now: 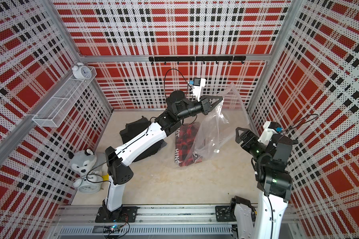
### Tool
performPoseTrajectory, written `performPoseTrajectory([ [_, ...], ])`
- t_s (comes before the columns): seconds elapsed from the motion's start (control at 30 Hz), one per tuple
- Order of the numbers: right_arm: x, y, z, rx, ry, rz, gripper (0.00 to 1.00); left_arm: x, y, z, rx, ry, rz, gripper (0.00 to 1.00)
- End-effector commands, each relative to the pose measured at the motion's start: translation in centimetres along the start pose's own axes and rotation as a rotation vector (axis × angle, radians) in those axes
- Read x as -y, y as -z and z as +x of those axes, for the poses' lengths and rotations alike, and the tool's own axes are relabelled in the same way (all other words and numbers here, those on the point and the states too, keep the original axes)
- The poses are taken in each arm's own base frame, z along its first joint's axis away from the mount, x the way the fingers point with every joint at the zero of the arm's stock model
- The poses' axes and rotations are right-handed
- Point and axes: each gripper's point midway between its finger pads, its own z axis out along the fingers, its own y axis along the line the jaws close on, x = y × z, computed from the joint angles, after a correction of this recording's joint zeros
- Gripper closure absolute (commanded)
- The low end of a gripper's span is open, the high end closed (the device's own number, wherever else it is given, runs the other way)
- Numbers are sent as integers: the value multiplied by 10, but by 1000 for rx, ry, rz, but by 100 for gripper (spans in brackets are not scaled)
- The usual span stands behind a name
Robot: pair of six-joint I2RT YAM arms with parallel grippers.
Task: Place the folded shirt into the vacuum bag
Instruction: Adjust the vacuum bag at the center of the board.
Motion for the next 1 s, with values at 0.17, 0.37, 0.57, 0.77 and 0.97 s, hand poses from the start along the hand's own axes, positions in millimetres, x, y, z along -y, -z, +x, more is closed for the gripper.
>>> performPoseTrajectory([
  [0.17,-32,24,-2,-22,12,-81,32,6,0,52,-89,2,12,100],
  [0.37,-14,3,29,-125,-35,-102,58,6,4,54,-77,32,34,100],
  [0.57,32,-41,72,-278,-92,-56,68,42,3,32,-40,79,163,100],
  [0.77,58,-38,89,-295,-86,54,59,94,-10,33,-32,99,311,100],
  [0.97,29,-12,64,-192,1,8,44,65,-9,7,47,76,214,100],
])
